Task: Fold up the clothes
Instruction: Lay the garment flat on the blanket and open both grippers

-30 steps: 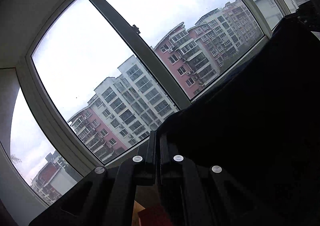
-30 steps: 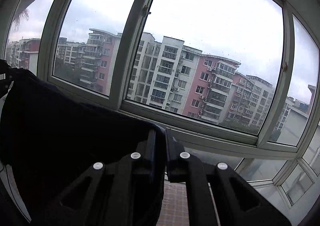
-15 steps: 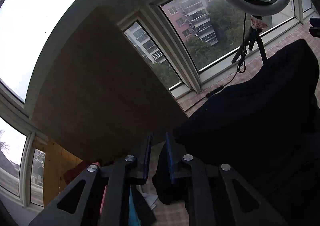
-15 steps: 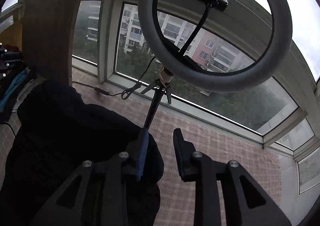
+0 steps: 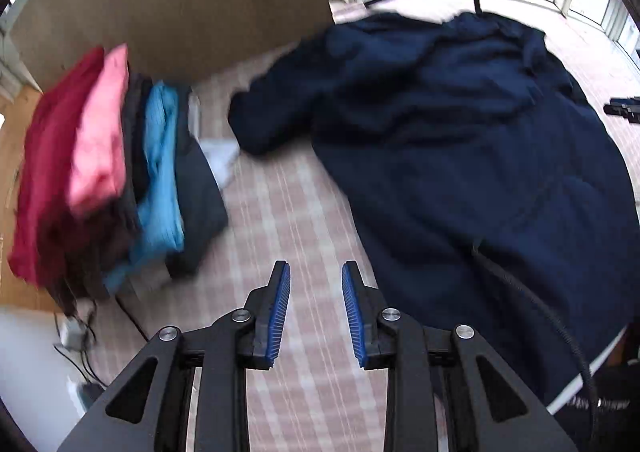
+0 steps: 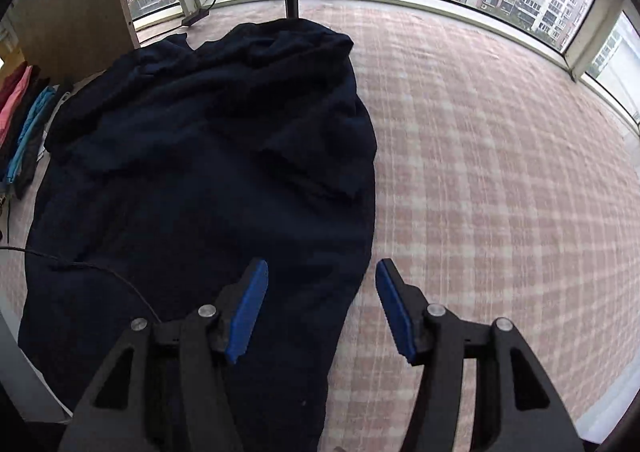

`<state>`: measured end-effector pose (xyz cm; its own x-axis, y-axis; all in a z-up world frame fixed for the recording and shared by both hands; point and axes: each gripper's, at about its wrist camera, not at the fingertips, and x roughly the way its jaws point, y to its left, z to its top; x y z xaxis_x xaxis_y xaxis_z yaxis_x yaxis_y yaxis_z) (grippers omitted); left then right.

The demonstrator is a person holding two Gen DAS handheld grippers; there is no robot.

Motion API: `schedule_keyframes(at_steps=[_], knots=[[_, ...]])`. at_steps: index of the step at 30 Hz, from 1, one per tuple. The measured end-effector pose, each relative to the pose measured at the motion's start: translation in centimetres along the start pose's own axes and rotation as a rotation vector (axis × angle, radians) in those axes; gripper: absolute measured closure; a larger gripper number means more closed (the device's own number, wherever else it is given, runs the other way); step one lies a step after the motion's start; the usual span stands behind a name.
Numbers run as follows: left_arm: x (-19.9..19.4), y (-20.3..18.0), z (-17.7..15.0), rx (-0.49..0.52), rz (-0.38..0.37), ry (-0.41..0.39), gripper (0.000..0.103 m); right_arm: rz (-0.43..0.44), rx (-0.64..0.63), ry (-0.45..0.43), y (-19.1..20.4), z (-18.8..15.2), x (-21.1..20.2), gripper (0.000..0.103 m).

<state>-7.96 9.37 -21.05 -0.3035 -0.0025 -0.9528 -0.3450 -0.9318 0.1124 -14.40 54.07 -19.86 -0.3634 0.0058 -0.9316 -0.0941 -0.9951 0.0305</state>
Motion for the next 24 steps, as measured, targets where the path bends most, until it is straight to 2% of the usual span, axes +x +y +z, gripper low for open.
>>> schedule_keyframes(at_steps=[3,6,9,10,11,12,15,18,20,21,22,23,24], knots=[[0.6,-1.7,-5.7,-0.089,-0.140,0.080,0.077,0.037,0.072,0.023,-1.5,-4.5,-1.7,0.048],[0.5,-3.6,-9.0,-0.128,-0.250,0.116,0.077,0.085,0.147,0.028,-3.5,-8.6,-4.7,0.048],[-1.9,-4.1,-10.8,-0.119,-0.303,0.082,0.075,0.213,0.300,-0.063,-7.2,-12.3,-10.4,0.048],[-2.8,-3.7,-11.3,-0.134,-0.320,0.059,0.068,0.228,0.320,-0.087,-7.8,-13.4,-11.8,0.045],[-3.2,-3.5,-11.4,-0.147,-0.330,0.048,0.064,0.241,0.338,-0.110,-8.4,-14.4,-13.0,0.037],[-3.4,-3.4,-11.4,-0.159,-0.337,0.042,0.060,0.209,0.305,-0.099,-7.8,-15.0,-13.2,0.036],[-2.0,-5.7,-10.6,-0.104,-0.363,0.056,0.060,0.131,0.174,-0.025,-4.6,-16.4,-11.4,0.035],[0.5,-8.4,-9.8,-0.039,-0.362,0.093,0.060,0.150,0.103,0.051,-1.3,-18.1,-7.7,0.035],[1.8,-9.8,-9.3,-0.009,-0.364,0.117,0.062,0.152,0.082,0.100,0.0,-19.4,-5.5,0.035],[2.0,-10.0,-9.1,-0.007,-0.375,0.118,0.068,0.145,0.063,0.117,0.6,-19.7,-4.6,0.035],[2.3,-10.1,-8.9,-0.011,-0.393,0.116,0.085,0.139,0.045,0.134,1.2,-20.0,-3.7,0.035],[2.3,-10.1,-8.7,-0.022,-0.410,0.115,0.094,0.130,0.028,0.141,1.6,-20.1,-3.3,0.035],[2.2,-9.9,-8.6,-0.035,-0.425,0.110,0.098,0.121,0.011,0.147,2.1,-20.3,-2.9,0.035]])
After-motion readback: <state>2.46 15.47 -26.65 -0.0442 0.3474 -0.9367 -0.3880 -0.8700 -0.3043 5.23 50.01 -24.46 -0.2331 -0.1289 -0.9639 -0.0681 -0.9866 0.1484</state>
